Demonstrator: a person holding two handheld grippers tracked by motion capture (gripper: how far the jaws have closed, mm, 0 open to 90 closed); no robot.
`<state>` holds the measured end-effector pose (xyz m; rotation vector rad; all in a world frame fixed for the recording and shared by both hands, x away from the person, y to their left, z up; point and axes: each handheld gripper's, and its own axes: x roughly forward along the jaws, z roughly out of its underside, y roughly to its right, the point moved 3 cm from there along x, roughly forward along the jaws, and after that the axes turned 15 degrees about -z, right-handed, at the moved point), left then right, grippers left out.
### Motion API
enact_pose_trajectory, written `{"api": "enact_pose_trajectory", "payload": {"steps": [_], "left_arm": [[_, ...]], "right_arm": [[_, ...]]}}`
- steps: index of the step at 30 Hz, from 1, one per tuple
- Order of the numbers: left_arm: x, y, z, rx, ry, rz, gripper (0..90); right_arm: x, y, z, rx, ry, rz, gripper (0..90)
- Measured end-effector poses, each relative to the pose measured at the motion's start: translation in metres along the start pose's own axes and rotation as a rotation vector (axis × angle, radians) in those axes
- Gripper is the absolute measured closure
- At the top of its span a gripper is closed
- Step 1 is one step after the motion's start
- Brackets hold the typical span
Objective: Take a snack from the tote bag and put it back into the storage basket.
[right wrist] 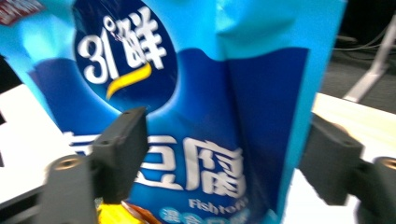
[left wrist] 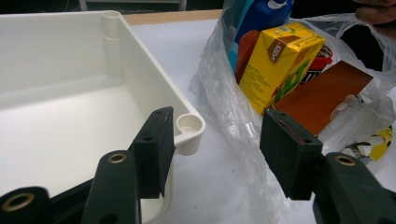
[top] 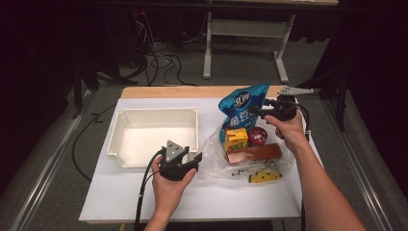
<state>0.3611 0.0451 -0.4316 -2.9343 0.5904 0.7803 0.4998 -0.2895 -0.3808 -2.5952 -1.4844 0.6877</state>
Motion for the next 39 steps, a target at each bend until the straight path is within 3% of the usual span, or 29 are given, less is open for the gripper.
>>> {"api": "enact_pose_trajectory", "payload": {"steps": [5, 10, 15, 17, 19, 20, 21, 23, 26, 29, 34, 37, 39], "left_arm": [[-0.002, -0.006, -0.001, -0.012, 0.004, 0.004, 46.9], [-0.001, -0.006, 0.0, -0.004, -0.002, 0.002, 47.0], [0.0, -0.008, 0.002, -0.009, -0.007, -0.008, 47.1], [0.001, -0.007, 0.003, -0.01, -0.013, -0.004, 47.1], [0.002, -0.007, 0.003, -0.007, -0.015, -0.003, 47.0], [0.002, -0.007, 0.003, -0.007, -0.015, -0.003, 47.1], [0.002, -0.005, 0.003, -0.01, -0.011, 0.001, 47.1], [0.002, -0.004, 0.003, -0.008, -0.011, 0.003, 47.5], [0.005, -0.002, 0.002, 0.008, -0.013, 0.005, 47.7], [0.007, -0.001, -0.002, 0.011, -0.011, 0.012, 48.1], [0.009, 0.008, -0.007, 0.022, 0.001, 0.025, 48.6], [0.012, 0.01, -0.006, 0.024, -0.015, 0.001, 55.2], [0.014, 0.009, -0.005, 0.005, -0.023, 0.027, 57.9]], "right_arm": [[-0.006, -0.009, 0.006, -0.045, -0.021, 0.053, 77.8], [-0.009, -0.028, 0.009, -0.076, -0.034, 0.067, 89.4], [-0.008, -0.045, 0.015, -0.101, 0.022, 0.08, 88.5], [-0.006, -0.046, 0.016, -0.103, 0.03, 0.087, 81.8], [-0.005, -0.042, 0.015, -0.072, 0.045, 0.056, 72.1], [-0.005, -0.042, 0.015, -0.072, 0.045, 0.056, 72.1], [-0.002, -0.04, 0.012, -0.064, 0.04, 0.06, 62.5], [0.002, -0.037, 0.01, -0.053, 0.044, 0.083, 58.1], [0.01, -0.034, 0.01, -0.054, 0.032, 0.127, 62.9], [0.014, -0.038, 0.009, -0.081, 0.014, 0.163, 84.2], [0.014, -0.045, 0.004, -0.049, 0.035, 0.137, 89.7], [0.011, -0.047, 0.0, -0.045, 0.053, 0.138, 90.0], [0.008, -0.049, -0.004, -0.039, 0.062, 0.136, 90.0]]}}
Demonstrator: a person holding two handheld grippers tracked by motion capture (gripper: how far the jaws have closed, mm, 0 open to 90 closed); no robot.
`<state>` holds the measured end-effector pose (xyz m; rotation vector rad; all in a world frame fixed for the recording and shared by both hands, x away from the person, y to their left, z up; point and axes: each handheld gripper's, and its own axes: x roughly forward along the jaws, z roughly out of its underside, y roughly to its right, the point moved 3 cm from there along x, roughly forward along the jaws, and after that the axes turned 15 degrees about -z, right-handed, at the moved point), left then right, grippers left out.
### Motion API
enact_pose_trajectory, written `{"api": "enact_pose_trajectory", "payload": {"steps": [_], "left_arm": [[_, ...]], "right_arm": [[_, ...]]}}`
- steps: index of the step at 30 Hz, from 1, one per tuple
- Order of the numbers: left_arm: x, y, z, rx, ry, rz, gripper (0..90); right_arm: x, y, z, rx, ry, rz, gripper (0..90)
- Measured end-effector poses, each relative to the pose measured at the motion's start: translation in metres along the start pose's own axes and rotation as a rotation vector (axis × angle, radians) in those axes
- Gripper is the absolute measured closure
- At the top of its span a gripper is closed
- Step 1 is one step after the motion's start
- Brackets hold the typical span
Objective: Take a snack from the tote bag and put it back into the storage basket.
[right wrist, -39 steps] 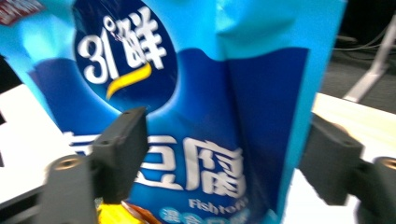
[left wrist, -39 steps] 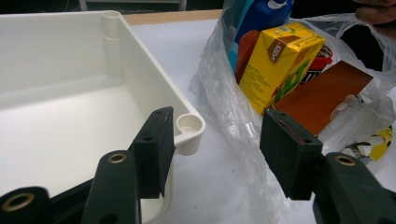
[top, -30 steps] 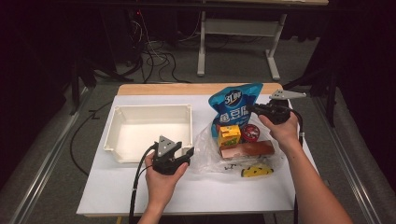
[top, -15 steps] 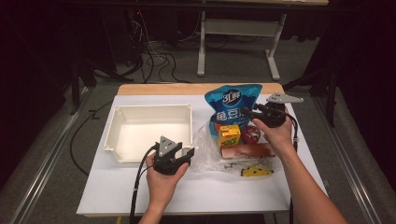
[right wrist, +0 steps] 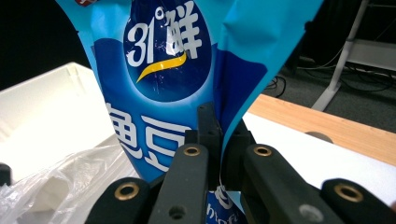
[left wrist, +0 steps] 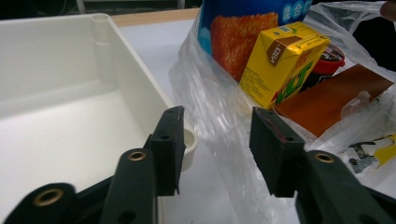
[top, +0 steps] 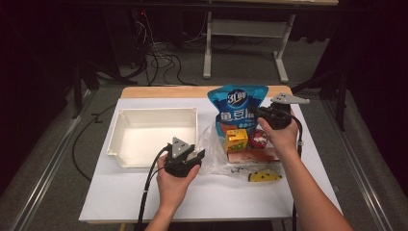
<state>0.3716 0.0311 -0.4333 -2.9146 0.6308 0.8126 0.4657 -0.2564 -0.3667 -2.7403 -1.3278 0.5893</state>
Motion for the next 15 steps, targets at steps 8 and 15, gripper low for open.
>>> {"api": "enact_pose_trajectory", "payload": {"steps": [8, 15], "left_arm": [[0.017, 0.011, 0.005, -0.003, -0.043, 0.011, 64.7], [0.021, 0.025, 0.013, 0.068, -0.072, 0.012, 88.2]], "right_arm": [[-0.009, -0.01, -0.021, -0.036, 0.023, -0.02, 90.0], [-0.017, -0.018, -0.035, -0.035, 0.062, -0.024, 90.0]]}}
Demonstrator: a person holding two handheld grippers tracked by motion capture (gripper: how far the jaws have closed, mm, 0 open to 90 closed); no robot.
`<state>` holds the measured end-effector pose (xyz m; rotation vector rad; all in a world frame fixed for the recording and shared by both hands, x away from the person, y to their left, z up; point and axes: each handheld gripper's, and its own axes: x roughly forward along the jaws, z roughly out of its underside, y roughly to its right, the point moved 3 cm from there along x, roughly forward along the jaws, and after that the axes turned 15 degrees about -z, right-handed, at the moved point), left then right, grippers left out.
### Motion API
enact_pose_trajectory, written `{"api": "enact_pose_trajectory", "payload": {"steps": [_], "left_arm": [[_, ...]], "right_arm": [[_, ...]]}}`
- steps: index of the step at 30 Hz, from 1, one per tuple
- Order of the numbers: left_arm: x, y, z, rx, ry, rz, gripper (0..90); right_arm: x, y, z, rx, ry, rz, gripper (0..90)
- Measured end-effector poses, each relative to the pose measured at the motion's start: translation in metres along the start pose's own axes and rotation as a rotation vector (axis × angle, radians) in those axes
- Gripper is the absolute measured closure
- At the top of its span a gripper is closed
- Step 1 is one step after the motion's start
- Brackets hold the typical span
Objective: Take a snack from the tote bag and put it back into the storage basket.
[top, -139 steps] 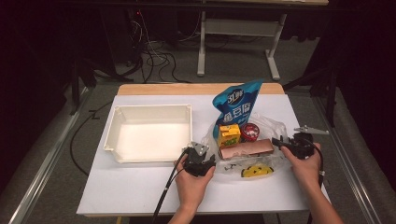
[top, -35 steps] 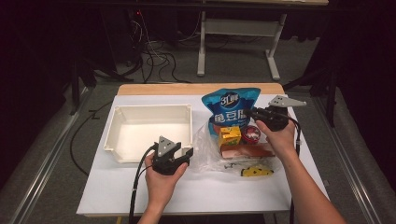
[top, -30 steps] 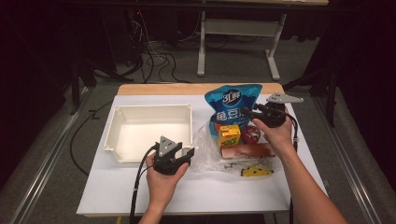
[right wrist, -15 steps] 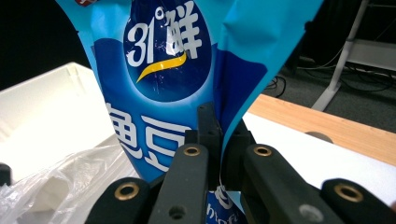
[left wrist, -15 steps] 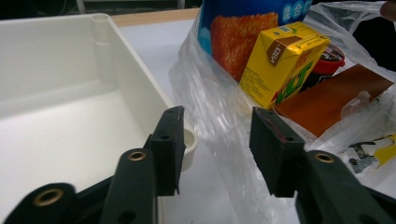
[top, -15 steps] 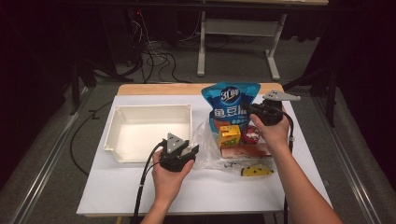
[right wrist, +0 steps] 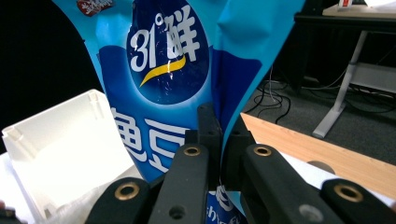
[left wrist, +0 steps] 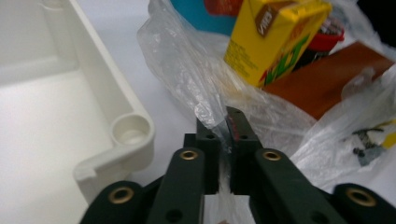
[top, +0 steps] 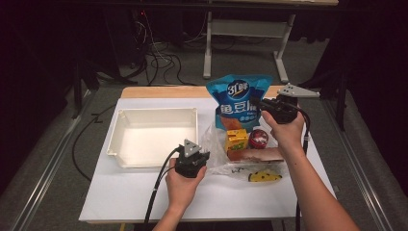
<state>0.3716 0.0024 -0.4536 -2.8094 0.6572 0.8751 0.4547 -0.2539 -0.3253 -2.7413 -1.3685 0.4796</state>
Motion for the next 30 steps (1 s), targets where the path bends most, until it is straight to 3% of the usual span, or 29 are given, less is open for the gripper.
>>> {"api": "enact_pose_trajectory", "payload": {"steps": [9, 12, 15, 18, 20, 22, 23, 24, 25, 26, 27, 30], "left_arm": [[0.007, 0.008, 0.015, 0.082, -0.067, -0.009, 89.9], [0.011, 0.011, 0.019, 0.085, -0.082, -0.008, 89.9], [0.017, 0.014, 0.027, 0.114, -0.114, -0.015, 89.8], [0.017, 0.012, 0.033, 0.118, -0.11, -0.056, 89.5], [0.012, 0.009, 0.032, 0.105, -0.081, -0.052, 88.6], [0.008, 0.009, 0.031, 0.101, -0.054, -0.042, 81.2], [-0.003, 0.008, 0.027, 0.106, -0.004, -0.039, 76.3], [-0.003, 0.008, 0.027, 0.106, -0.004, -0.039, 73.6], [-0.015, 0.004, 0.022, 0.06, 0.048, -0.022, 71.4], [-0.015, 0.004, 0.022, 0.06, 0.048, -0.022, 68.5], [-0.027, -0.002, 0.015, 0.016, 0.086, 0.011, 64.9], [-0.044, -0.012, 0.003, -0.022, 0.142, 0.025, 56.4]], "right_arm": [[-0.009, -0.006, -0.017, 0.025, 0.055, -0.012, 90.0], [-0.01, -0.01, -0.023, 0.032, 0.063, -0.007, 90.0], [-0.011, -0.014, -0.028, 0.031, 0.072, -0.01, 90.0], [-0.012, -0.016, -0.032, 0.033, 0.089, -0.019, 90.0], [-0.012, -0.018, -0.035, 0.04, 0.097, -0.024, 90.0], [-0.012, -0.02, -0.036, 0.046, 0.101, -0.029, 90.0], [-0.011, -0.021, -0.037, 0.049, 0.101, -0.03, 90.0], [-0.011, -0.021, -0.037, 0.049, 0.101, -0.03, 90.0], [-0.009, -0.023, -0.037, 0.045, 0.101, -0.029, 90.0], [-0.009, -0.023, -0.037, 0.045, 0.101, -0.029, 90.0], [-0.007, -0.024, -0.038, 0.048, 0.103, -0.027, 90.0], [-0.005, -0.026, -0.038, 0.051, 0.102, -0.026, 90.0]]}}
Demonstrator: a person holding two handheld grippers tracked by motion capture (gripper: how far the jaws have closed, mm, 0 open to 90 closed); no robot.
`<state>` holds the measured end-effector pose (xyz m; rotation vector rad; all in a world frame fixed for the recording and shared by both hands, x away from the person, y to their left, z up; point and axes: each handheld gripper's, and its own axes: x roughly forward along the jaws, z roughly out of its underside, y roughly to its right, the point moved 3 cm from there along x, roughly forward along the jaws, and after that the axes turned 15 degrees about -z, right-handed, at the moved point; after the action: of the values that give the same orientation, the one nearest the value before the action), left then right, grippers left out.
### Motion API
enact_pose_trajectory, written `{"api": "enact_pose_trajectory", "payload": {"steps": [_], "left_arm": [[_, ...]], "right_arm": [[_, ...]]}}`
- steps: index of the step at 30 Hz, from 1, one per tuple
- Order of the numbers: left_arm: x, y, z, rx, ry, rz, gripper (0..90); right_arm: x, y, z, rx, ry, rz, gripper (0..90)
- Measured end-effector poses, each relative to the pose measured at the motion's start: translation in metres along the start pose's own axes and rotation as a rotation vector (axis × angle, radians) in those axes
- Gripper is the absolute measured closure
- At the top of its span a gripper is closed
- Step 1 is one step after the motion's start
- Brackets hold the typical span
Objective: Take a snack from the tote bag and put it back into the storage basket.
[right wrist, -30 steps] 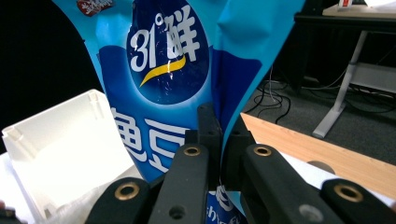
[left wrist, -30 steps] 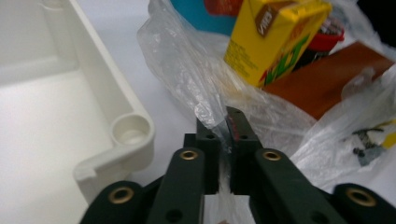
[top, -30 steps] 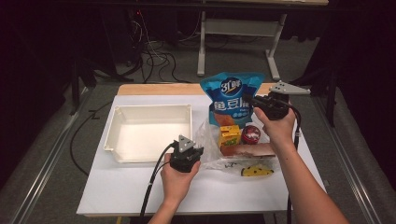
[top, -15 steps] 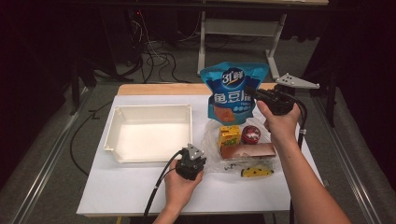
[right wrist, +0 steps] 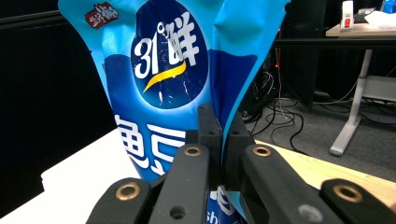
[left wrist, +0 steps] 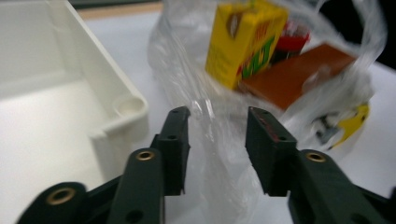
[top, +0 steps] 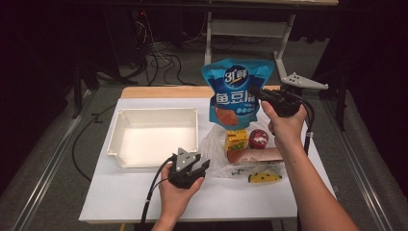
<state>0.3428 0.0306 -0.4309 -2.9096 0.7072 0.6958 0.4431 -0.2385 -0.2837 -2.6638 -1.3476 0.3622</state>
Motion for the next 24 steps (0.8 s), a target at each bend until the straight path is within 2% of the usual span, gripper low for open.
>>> {"api": "enact_pose_trajectory", "payload": {"steps": [2, 3, 4, 7, 8, 9, 10, 11, 14, 16, 22, 24], "left_arm": [[-0.005, -0.003, -0.005, -0.009, 0.015, -0.001, 50.5], [-0.011, -0.011, -0.016, -0.026, 0.046, -0.007, 46.9], [-0.013, -0.014, -0.021, -0.03, 0.056, -0.008, 44.5], [-0.014, -0.023, -0.037, -0.041, 0.081, -0.016, 38.1], [-0.014, -0.023, -0.037, -0.041, 0.081, -0.016, 37.5], [-0.013, -0.028, -0.045, -0.045, 0.093, -0.031, 36.4], [-0.013, -0.028, -0.045, -0.045, 0.093, -0.031, 34.7], [-0.01, -0.031, -0.053, -0.046, 0.107, -0.045, 33.4], [-0.007, -0.035, -0.064, -0.052, 0.144, -0.048, 32.0], [-0.006, -0.039, -0.071, -0.077, 0.175, -0.079, 30.1], [-0.004, -0.046, -0.097, -0.116, 0.182, -0.067, 35.9], [-0.004, -0.046, -0.106, -0.13, 0.182, -0.049, 36.1]], "right_arm": [[0.001, -0.001, 0.001, 0.003, 0.0, -0.003, 90.0], [0.002, -0.001, 0.001, 0.002, -0.002, -0.002, 90.0], [0.003, -0.001, 0.001, 0.003, -0.004, 0.0, 90.0], [0.005, -0.004, 0.002, 0.002, -0.008, 0.0, 90.0], [0.006, -0.004, 0.002, 0.001, -0.01, 0.001, 90.0], [0.007, -0.005, 0.002, 0.005, -0.009, 0.001, 90.0], [0.007, -0.005, 0.002, 0.005, -0.009, 0.001, 90.0], [0.008, -0.006, 0.003, 0.006, -0.01, -0.001, 90.0], [0.01, -0.008, 0.004, 0.003, -0.017, -0.003, 90.0], [0.011, -0.009, 0.004, 0.001, -0.02, -0.003, 90.0], [0.011, -0.011, 0.006, -0.002, -0.01, -0.001, 90.0], [0.011, -0.011, 0.007, 0.0, -0.009, -0.002, 90.0]]}}
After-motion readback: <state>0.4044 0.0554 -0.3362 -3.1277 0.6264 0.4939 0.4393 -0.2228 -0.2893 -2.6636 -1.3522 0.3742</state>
